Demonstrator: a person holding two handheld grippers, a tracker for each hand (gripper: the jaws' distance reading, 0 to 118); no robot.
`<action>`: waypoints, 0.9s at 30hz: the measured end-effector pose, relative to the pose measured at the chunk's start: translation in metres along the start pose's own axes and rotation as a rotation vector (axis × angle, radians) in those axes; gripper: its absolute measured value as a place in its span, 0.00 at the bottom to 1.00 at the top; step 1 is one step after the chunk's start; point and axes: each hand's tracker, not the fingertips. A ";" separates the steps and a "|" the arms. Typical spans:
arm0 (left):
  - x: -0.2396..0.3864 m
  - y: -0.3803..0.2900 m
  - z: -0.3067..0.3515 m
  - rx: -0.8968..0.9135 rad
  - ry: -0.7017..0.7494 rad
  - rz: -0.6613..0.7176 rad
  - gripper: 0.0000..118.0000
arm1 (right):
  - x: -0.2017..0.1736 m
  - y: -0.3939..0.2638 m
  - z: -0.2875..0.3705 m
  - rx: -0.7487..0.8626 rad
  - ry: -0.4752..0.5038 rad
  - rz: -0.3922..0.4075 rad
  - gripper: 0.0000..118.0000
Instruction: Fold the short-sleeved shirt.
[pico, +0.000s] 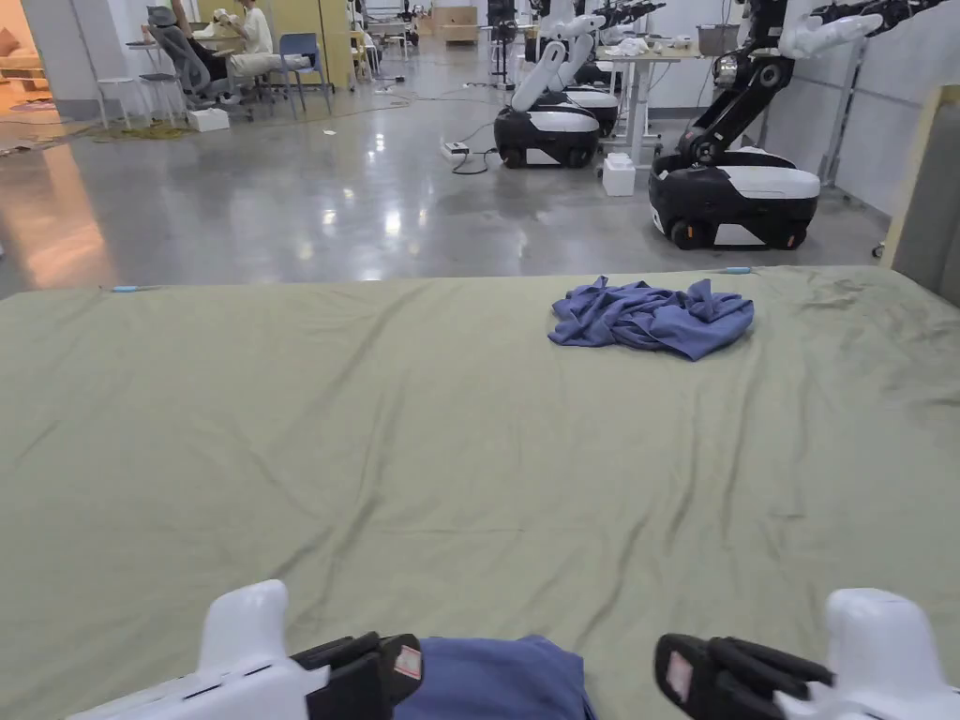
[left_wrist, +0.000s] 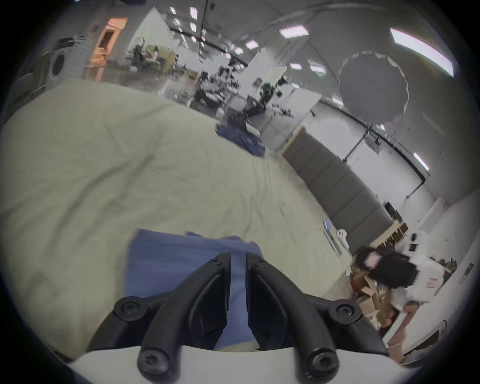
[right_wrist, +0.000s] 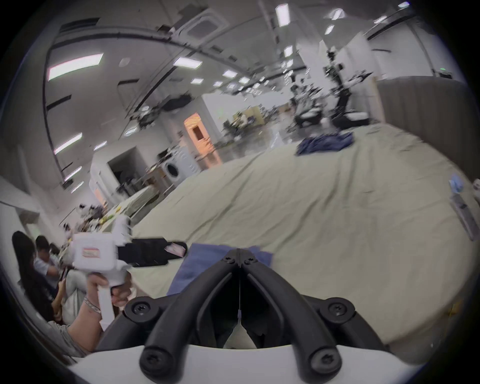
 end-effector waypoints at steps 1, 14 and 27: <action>-0.008 -0.001 0.010 0.016 0.006 0.019 0.12 | 0.005 -0.003 -0.018 -0.040 0.022 0.003 0.02; -0.106 -0.030 0.042 -0.022 -0.039 0.266 0.22 | 0.019 -0.029 -0.145 -0.509 -0.102 0.065 0.02; -0.114 -0.042 -0.085 -0.334 -0.375 0.660 1.00 | 0.043 -0.039 -0.138 -0.446 -0.013 -0.083 0.02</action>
